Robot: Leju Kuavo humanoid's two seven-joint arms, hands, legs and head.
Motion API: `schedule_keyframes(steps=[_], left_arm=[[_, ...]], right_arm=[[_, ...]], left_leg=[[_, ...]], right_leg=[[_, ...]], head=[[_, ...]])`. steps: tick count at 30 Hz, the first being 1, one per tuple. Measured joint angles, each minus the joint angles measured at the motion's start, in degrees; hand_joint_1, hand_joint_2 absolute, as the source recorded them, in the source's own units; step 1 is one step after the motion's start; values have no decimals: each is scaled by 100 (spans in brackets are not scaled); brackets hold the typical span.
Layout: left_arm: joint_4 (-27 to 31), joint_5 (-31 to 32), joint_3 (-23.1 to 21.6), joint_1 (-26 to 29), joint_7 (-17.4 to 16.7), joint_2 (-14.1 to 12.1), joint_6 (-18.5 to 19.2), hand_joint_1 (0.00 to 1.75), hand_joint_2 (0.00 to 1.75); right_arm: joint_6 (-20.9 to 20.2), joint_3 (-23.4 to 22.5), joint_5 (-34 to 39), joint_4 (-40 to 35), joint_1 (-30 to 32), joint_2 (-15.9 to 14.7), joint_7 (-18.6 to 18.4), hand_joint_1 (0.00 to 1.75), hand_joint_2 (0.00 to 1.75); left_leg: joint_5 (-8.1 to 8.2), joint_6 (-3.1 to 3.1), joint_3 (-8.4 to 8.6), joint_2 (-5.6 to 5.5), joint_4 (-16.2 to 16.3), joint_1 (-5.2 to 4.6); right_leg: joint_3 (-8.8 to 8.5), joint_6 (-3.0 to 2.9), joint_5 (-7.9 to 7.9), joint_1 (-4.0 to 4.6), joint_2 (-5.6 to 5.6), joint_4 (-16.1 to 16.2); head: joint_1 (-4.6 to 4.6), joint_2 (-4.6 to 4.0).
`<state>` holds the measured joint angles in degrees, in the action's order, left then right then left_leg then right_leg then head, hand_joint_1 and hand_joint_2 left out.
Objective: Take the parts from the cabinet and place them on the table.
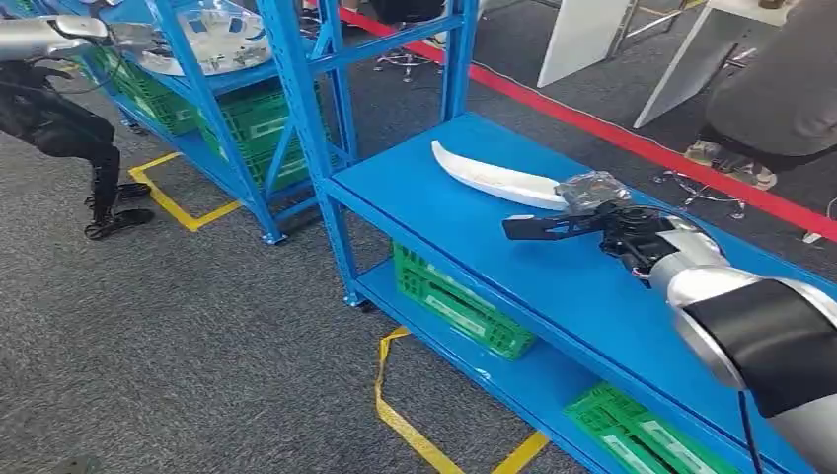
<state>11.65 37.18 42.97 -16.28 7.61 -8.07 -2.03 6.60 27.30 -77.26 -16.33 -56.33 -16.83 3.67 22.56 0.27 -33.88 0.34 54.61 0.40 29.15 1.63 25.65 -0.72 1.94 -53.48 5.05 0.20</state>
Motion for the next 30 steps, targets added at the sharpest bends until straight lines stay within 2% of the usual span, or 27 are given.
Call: schedule_keyframes(steps=[8,14,21,30], left_arm=[[0,0,0,0,11,0,7,0,0],[0,-15,0,2,31,0,0,0,0],[0,-103,0,38,96,0,-72,0,0],[0,-179,2,112,170,-9,-212,0,0]], right_arm=[[22,-13,24,0,-1,-42,26,175,175],[214,-96,223,0,-1,-55,140,175,175],[717,-437,1103,-11,8,-52,678,175,175],[785,-1007,2288,-170,9,92,1456,175,175]], left_leg=[[0,0,1,0,0,0],[0,0,0,-1,0,0],[0,0,-1,-2,0,-1],[0,0,-2,-6,-2,0]], right_leg=[[-1,0,0,0,1,0],[-1,0,0,0,1,0],[-3,0,0,0,1,-1],[-5,0,1,1,4,-1]], head=[[0,0],[0,0],[-2,0],[-2,0]])
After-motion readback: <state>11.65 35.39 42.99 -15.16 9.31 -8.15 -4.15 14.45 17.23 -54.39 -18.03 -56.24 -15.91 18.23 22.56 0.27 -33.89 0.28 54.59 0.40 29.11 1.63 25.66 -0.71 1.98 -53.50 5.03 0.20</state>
